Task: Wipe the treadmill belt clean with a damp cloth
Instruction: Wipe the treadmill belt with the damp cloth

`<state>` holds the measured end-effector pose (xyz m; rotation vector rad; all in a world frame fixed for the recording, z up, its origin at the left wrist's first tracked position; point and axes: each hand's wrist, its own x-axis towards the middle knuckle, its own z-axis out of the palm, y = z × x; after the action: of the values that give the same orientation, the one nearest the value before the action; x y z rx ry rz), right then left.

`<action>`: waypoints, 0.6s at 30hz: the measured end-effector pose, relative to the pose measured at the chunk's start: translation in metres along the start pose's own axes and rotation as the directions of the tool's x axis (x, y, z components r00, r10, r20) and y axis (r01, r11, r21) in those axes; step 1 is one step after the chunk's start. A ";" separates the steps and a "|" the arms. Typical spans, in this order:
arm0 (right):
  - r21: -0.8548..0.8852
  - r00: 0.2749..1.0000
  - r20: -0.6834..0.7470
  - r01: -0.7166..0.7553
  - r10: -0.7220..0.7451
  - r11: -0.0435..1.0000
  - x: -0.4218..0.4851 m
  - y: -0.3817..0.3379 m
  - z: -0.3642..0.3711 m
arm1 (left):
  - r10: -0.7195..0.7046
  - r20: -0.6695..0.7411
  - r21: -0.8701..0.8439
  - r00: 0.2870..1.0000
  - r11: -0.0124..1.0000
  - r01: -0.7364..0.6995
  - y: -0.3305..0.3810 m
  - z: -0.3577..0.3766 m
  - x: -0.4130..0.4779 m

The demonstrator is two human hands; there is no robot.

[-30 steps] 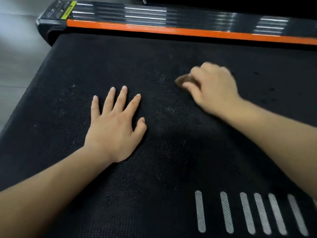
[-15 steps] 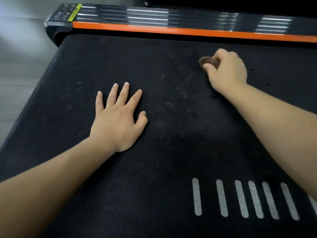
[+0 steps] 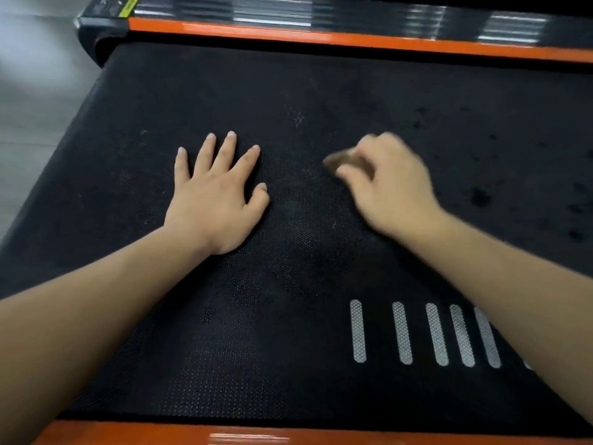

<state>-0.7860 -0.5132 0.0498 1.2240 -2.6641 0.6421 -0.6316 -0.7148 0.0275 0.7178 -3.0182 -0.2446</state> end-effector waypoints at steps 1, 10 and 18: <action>0.065 0.991 0.077 0.100 -0.105 0.993 -0.020 -0.010 -0.002 | -0.001 -0.002 -0.001 1.000 1.000 0.001 -0.001 0.000 0.000; -0.051 0.991 -0.041 -0.133 0.131 0.990 -0.011 0.012 -0.011 | -0.003 0.001 0.012 1.000 1.000 0.003 -0.001 0.001 0.002; -0.013 0.998 0.046 0.048 -0.047 0.999 -0.052 0.014 -0.029 | -0.005 0.015 -0.010 1.000 1.000 0.005 -0.001 -0.003 0.000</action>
<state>-0.7638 -0.4567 0.0556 1.3098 -2.6625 0.5948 -0.6309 -0.7158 0.0300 0.7264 -3.0274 -0.2667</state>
